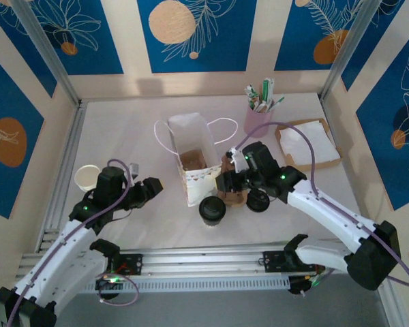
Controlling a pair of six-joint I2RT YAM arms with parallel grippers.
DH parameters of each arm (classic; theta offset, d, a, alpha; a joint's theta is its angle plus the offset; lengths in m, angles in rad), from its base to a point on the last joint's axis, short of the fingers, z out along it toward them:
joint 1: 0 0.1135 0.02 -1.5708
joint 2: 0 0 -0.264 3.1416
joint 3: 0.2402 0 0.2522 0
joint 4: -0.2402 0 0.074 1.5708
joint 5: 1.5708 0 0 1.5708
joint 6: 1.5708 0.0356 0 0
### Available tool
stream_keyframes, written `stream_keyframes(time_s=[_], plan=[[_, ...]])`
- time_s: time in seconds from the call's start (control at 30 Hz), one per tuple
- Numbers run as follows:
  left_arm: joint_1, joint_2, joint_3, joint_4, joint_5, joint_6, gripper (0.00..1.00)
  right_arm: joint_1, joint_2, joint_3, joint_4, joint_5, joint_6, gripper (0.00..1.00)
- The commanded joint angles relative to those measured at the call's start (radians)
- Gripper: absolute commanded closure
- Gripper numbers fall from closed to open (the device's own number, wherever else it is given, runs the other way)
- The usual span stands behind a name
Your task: Pack the takeout coffee
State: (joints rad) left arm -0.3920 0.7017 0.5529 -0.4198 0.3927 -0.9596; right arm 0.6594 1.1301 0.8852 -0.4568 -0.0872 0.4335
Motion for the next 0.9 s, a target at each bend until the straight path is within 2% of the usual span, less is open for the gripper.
stream_keyframes(time_s=[0.0, 0.33, 0.6, 0.77, 0.87], plan=[[0.01, -0.005, -0.014, 0.035, 0.01, 0.023, 0.39, -0.004, 0.03, 0.054, 0.061, -0.017, -0.018, 0.6], [0.01, -0.024, -0.019, 0.031, 0.007, 0.02, 0.4, -0.013, 0.173, 0.138, 0.107, 0.004, -0.019, 0.63], [0.01, -0.063, -0.017, 0.003, -0.005, 0.013, 0.39, -0.044, 0.28, 0.23, 0.071, 0.003, -0.01, 0.63], [0.011, -0.079, -0.017, -0.015, -0.006, 0.013, 0.39, -0.045, 0.281, 0.242, 0.038, -0.009, -0.012, 0.6], [0.01, -0.084, -0.014, -0.023, 0.0, 0.015, 0.39, -0.04, 0.25, 0.238, 0.001, 0.002, -0.009, 0.53]])
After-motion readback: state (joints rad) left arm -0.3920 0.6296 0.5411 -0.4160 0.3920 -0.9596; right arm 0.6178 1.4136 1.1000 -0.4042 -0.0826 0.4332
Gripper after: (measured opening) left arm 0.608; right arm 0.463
